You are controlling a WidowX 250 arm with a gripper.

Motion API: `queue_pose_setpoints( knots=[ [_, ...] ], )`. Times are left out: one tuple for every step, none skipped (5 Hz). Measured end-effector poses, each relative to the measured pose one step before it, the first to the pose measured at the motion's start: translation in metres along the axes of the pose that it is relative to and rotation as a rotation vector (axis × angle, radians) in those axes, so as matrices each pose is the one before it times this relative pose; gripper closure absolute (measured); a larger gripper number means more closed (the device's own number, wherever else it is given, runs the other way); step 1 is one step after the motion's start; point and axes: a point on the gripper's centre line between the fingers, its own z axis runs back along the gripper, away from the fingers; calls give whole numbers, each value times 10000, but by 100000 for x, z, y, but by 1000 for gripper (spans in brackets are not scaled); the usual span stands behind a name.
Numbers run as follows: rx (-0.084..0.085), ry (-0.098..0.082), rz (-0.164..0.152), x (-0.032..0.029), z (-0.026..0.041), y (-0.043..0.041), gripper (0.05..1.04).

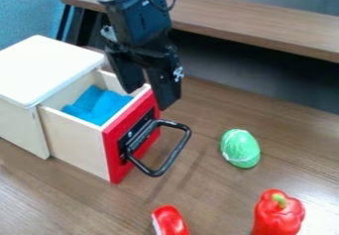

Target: Close the drawer

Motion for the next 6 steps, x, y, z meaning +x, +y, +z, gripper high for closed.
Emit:
queue_pose_setpoints(
  knots=[
    [-63,221,56,-110,-660,42,84],
    [12,368,-45,658,-2393,-753,84],
    [28,420,243,338,-2128,-138,84],
    [106,236,193,510,-1469,-94,84],
    [214,160,442,237,-890,500,84],
    [307,-126,396,151,-121,802,84]
  ],
)
